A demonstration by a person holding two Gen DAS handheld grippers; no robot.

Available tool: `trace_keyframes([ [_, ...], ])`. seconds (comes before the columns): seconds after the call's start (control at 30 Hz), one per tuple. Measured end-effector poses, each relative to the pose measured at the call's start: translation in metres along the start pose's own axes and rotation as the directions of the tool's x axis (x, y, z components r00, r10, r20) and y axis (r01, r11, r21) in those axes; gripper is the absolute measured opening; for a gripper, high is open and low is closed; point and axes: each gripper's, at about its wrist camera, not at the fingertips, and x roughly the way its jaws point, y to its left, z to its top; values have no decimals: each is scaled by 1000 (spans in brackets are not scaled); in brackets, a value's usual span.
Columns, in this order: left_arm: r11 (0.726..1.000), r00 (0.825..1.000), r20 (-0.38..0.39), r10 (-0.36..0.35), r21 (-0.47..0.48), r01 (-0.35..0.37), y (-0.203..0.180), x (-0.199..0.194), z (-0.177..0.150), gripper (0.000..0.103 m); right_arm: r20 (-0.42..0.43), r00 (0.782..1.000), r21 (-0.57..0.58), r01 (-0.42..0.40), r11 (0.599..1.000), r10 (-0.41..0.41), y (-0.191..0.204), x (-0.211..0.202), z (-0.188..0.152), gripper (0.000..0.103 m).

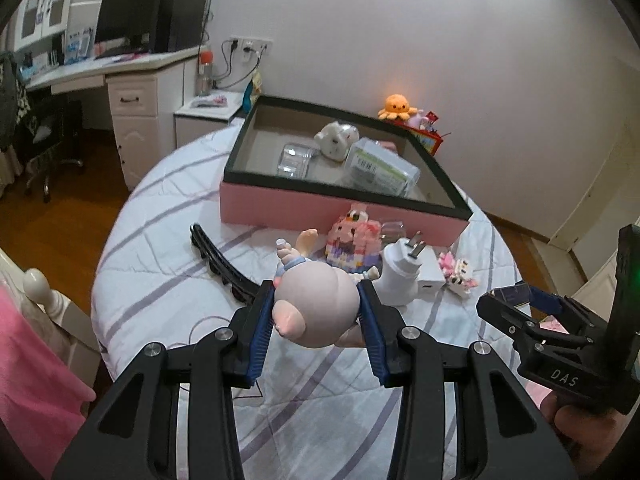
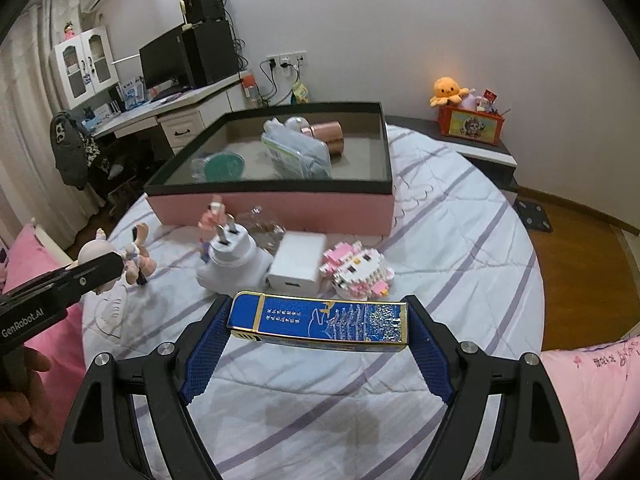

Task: Organize rigid objects
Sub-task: 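Lower both held items into the pink box and open both tools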

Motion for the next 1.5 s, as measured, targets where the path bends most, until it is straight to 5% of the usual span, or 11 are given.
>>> trace_keyframes([
  [0.27, 1000, 997, 77, 1, 27, -3, -3, -15, 30, 41, 72, 997, -38, -33, 999, 36, 11, -12, 36, 84],
  [0.53, 997, 987, 162, -11, 71, -1, -11, 4, 104, 41, 128, 990, -36, -51, 998, 56, 4, 18, 115, 84],
  [0.8, 996, 996, 83, 12, 83, -19, -14, 93, 149, 41, 56, 998, 17, -36, 999, 35, -15, 95, 163, 84],
  [1.17, 994, 998, -13, 59, 92, -57, -12, 158, 157, 42, -52, 998, 68, -30, 997, 33, -34, 155, 163, 86],
  [1.27, 992, 997, 8, 72, 104, -73, -13, 153, 158, 56, -54, 997, 93, -58, 994, 63, -36, 153, 159, 94],
  [1.33, 991, 996, 43, 80, 107, -84, -13, 142, 158, 85, -35, 996, 117, -75, 990, 80, -39, 147, 158, 103],
  [1.4, 989, 991, 94, 95, 107, -105, -15, 125, 156, 98, -22, 995, 144, -93, 985, 97, -41, 140, 157, 103],
  [1.5, 988, 985, 147, 92, 109, -108, -16, 98, 152, 103, 29, 993, 177, -120, 977, 116, -41, 123, 155, 103],
])
